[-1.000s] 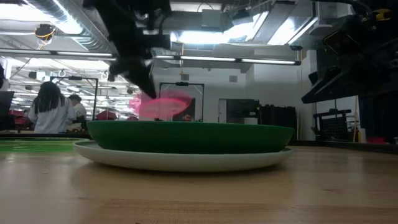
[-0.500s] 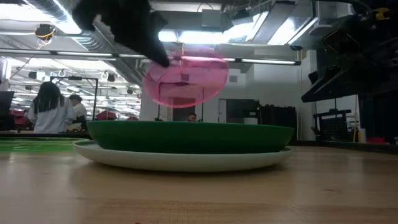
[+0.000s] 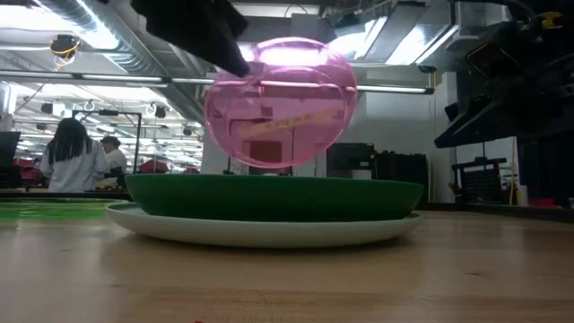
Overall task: Stack plastic plates
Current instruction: Stack the light pink plate o top of the light green plate
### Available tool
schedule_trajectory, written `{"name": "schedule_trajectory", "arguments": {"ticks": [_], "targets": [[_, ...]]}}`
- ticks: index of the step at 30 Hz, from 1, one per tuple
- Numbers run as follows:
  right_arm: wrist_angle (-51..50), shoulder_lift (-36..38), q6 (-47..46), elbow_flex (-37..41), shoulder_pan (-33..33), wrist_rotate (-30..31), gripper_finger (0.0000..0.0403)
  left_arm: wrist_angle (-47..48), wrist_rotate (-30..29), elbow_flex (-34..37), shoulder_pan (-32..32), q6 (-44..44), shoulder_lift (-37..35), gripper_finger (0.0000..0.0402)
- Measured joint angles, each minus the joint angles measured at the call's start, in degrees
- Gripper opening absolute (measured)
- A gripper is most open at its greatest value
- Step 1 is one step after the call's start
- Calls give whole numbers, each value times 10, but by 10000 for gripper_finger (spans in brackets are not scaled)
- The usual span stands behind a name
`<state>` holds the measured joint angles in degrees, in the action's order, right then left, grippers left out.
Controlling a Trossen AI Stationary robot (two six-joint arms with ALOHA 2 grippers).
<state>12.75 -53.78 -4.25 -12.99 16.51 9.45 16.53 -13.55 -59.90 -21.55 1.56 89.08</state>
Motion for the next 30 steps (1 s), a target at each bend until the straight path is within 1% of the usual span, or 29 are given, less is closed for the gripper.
{"name": "schedule_trajectory", "arguments": {"ticks": [4, 10, 21, 26, 30], "targets": [[-1, 0, 0, 0, 0, 0, 140, -4, 12, 0, 0, -6, 31, 4], [-2, 0, 0, 0, 0, 0, 140, -8, 11, 0, 0, -14, 60, 4], [-2, 0, 0, 0, 0, 0, 140, -9, 10, 0, 0, -32, 62, 6], [-3, 0, -2, 0, 0, 0, 140, -8, -20, 0, 1, -72, 62, 35], [-3, 0, -3, 0, 0, 0, 140, -8, -19, 0, 1, -87, 62, 71]]}}
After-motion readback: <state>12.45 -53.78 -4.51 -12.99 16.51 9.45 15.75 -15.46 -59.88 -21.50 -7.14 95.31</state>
